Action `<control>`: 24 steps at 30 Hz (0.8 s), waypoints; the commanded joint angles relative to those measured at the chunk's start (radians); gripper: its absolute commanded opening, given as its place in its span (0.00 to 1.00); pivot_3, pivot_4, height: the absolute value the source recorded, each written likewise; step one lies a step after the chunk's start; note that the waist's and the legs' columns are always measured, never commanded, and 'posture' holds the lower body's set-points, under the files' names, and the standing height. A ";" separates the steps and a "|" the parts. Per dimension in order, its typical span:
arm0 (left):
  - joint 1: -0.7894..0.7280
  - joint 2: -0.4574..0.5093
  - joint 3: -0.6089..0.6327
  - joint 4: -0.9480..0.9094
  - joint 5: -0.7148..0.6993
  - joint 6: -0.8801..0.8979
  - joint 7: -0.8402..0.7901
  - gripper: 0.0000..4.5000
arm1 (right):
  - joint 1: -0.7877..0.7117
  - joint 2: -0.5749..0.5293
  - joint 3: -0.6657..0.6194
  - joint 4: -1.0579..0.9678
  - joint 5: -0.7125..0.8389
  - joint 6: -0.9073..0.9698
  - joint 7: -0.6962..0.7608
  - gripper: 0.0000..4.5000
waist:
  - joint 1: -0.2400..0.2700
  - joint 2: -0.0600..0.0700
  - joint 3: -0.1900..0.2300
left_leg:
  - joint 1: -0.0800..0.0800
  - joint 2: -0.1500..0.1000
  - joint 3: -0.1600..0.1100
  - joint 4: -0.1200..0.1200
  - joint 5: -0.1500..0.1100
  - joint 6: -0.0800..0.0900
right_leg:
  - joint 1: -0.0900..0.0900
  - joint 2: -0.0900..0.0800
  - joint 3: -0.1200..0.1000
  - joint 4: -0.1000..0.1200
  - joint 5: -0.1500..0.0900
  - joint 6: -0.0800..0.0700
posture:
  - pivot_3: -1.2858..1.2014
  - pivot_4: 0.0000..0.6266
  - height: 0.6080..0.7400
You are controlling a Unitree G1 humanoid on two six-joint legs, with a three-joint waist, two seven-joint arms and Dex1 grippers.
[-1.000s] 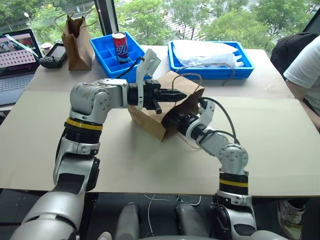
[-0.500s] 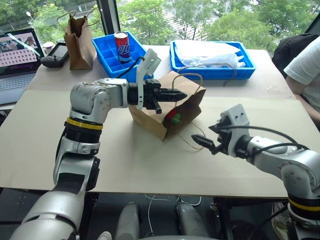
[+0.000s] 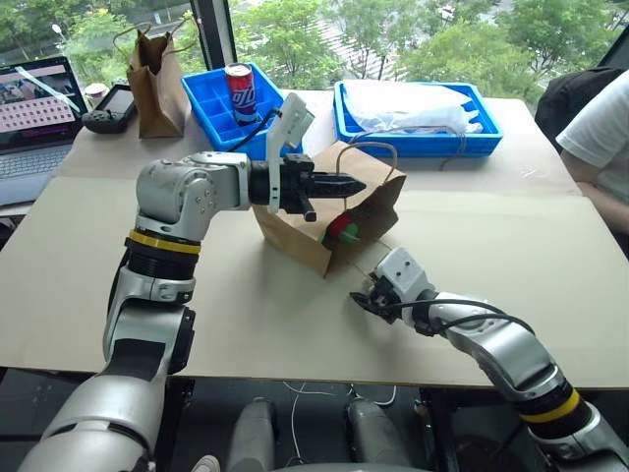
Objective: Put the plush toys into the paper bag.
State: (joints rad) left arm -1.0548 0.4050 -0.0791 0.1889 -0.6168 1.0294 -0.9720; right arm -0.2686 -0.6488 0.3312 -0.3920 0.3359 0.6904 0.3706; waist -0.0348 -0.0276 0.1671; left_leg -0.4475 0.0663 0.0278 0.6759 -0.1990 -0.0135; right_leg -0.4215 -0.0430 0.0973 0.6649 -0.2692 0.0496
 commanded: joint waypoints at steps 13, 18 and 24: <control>-0.103 0.067 0.057 0.088 0.075 -0.135 0.010 0.00 | -0.363 0.088 -0.266 -0.025 0.055 -0.120 0.130 0.01 | 0.006 0.000 0.000 | 0.000 0.000 0.000 -0.001 0.000 0.000 | -0.001 0.000 0.000 0.001 0.000 0.000 | 0.52 0.24 0.77; -0.107 0.095 0.064 0.122 0.106 -0.171 0.012 0.00 | -0.472 0.100 -0.265 0.018 0.048 -0.100 0.147 0.01 | 0.021 0.000 0.000 | -0.001 0.000 0.000 -0.001 0.000 0.000 | -0.001 0.000 -0.001 0.000 0.000 0.000 | 0.52 0.24 0.77; -0.061 0.092 0.080 0.087 0.108 -0.166 0.044 0.00 | -0.507 0.088 -0.262 0.003 0.044 -0.062 0.166 0.01 | 0.024 0.000 0.000 | -0.004 0.000 0.000 0.000 0.000 0.000 | -0.003 0.000 -0.001 0.000 0.000 0.000 | 0.52 0.24 0.77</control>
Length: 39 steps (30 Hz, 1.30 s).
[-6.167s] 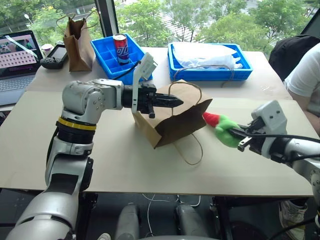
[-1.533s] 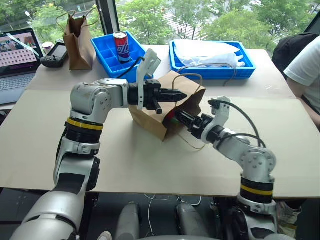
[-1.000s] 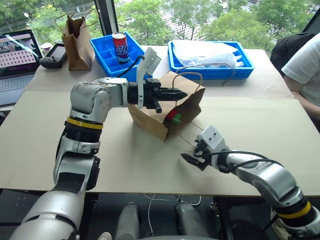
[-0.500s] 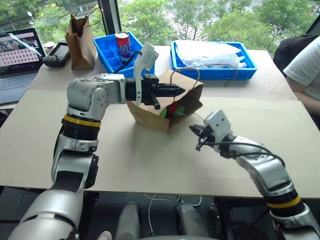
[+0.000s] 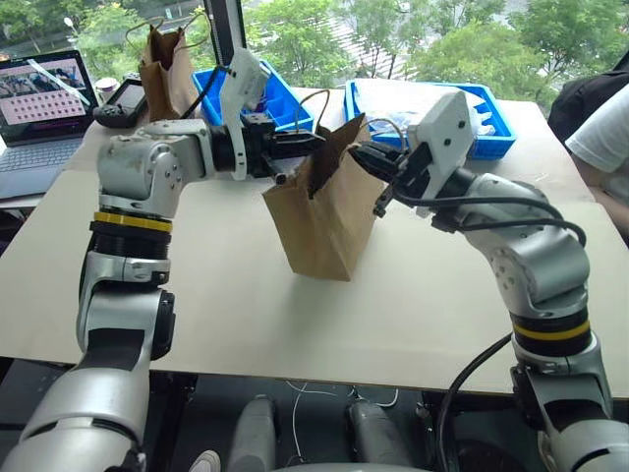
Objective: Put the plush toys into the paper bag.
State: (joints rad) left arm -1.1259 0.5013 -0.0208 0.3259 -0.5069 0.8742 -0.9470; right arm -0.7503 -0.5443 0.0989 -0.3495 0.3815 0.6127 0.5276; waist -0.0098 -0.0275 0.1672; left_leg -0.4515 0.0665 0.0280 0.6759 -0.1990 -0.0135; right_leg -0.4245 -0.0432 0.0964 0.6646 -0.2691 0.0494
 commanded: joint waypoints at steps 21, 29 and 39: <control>0.104 -0.002 0.077 -0.202 -0.094 0.146 0.077 0.34 | 0.103 -0.156 -0.032 -0.121 0.025 0.200 0.117 0.15 | -0.005 0.000 0.000 | 0.001 0.000 0.000 0.001 0.000 0.000 | 0.000 0.000 0.000 0.001 0.000 0.000 | 0.52 0.24 0.77; 0.081 0.027 0.133 -0.200 -0.153 0.184 0.063 0.99 | 0.050 -0.210 -0.172 -0.147 0.159 0.308 0.164 0.73 | -0.006 0.000 0.000 | 0.001 0.000 0.000 0.001 0.000 0.000 | 0.000 0.000 0.000 0.002 0.000 0.000 | 0.52 0.24 0.77; 0.074 0.137 0.182 -0.121 -0.159 0.116 0.004 1.00 | -0.143 -0.240 -0.424 -0.079 0.444 0.474 0.143 1.00 | -0.006 0.000 0.000 | 0.001 0.000 0.000 0.000 0.000 0.000 | 0.000 0.000 0.000 0.001 0.000 0.000 | 0.52 0.24 0.77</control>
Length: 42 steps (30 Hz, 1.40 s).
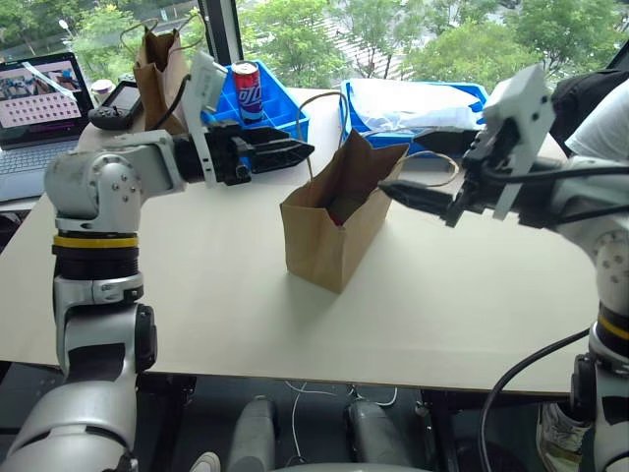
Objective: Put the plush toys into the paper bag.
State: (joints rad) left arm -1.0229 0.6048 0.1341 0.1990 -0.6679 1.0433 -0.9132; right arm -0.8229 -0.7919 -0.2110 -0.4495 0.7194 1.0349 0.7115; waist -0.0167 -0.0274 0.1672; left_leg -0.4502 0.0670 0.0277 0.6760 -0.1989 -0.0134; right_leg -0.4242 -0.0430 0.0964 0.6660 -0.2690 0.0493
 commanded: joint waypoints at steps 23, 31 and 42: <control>0.408 0.127 -0.064 -0.214 0.042 -0.369 -0.332 1.00 | 0.500 -0.130 -0.001 -0.176 0.045 -0.025 -0.097 0.53 | -0.004 0.000 0.000 | 0.001 0.000 0.001 0.000 0.000 0.001 | 0.001 0.000 0.000 -0.001 0.000 0.000 | 0.52 0.24 0.77; 0.443 0.052 -0.118 -0.262 0.055 -0.381 -0.271 1.00 | 0.431 0.037 0.200 -0.061 -0.168 -0.313 -0.090 0.00 | 0.001 0.000 0.000 | 0.001 0.000 0.001 0.001 0.000 0.001 | 0.002 0.000 0.000 -0.001 0.000 0.000 | 0.52 0.24 0.77; 0.445 -0.032 -0.148 -0.288 0.075 -0.383 -0.176 1.00 | 0.372 0.184 0.318 0.006 -0.258 -0.420 -0.062 0.00 | 0.001 0.000 0.000 | 0.001 0.000 0.001 0.001 0.000 0.001 | 0.002 0.000 0.000 0.000 0.000 0.000 | 0.52 0.24 0.77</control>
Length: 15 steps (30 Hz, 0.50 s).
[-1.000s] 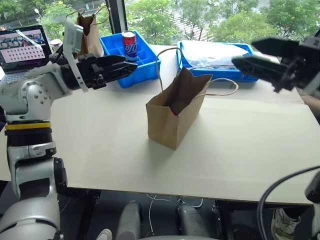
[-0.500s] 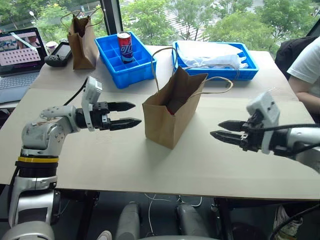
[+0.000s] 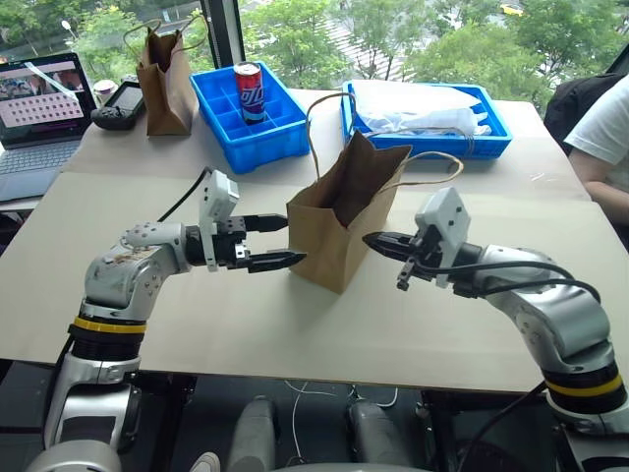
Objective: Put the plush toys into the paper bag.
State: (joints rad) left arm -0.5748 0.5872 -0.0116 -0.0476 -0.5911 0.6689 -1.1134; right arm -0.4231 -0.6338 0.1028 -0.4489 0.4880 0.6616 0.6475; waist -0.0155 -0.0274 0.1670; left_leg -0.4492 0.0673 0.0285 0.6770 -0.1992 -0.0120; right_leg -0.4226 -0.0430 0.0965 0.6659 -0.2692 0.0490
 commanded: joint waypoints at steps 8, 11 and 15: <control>0.016 -0.097 -0.033 -0.087 0.001 0.011 0.119 1.00 | -0.070 0.120 0.032 0.065 -0.082 -0.090 -0.009 0.00 | 0.001 0.000 0.000 | 0.000 0.000 0.000 0.000 0.000 0.000 | 0.000 0.000 0.000 0.000 0.000 0.000 | 0.52 0.24 0.77; 0.008 -0.131 -0.030 -0.077 0.003 0.021 0.172 1.00 | -0.080 0.150 0.046 0.076 -0.097 -0.098 -0.011 0.00 | 0.001 0.000 0.000 | 0.000 0.000 0.000 0.000 0.000 0.000 | 0.000 0.000 0.000 0.000 0.000 0.000 | 0.52 0.24 0.77; 0.006 -0.157 -0.030 -0.078 0.004 0.044 0.223 1.00 | -0.080 0.194 0.063 0.068 -0.105 -0.089 -0.024 0.00 | 0.001 0.000 0.000 | 0.001 0.000 0.000 0.000 0.000 0.000 | 0.001 0.000 0.000 0.001 0.000 0.000 | 0.52 0.24 0.77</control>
State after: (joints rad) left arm -0.5520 0.4334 -0.0431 -0.0979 -0.5821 0.7035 -0.9062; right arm -0.4928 -0.4509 0.1565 -0.3514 0.3858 0.5939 0.6296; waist -0.0148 -0.0274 0.1670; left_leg -0.4485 0.0673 0.0283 0.6770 -0.1991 -0.0120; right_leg -0.4222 -0.0430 0.0965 0.6667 -0.2691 0.0489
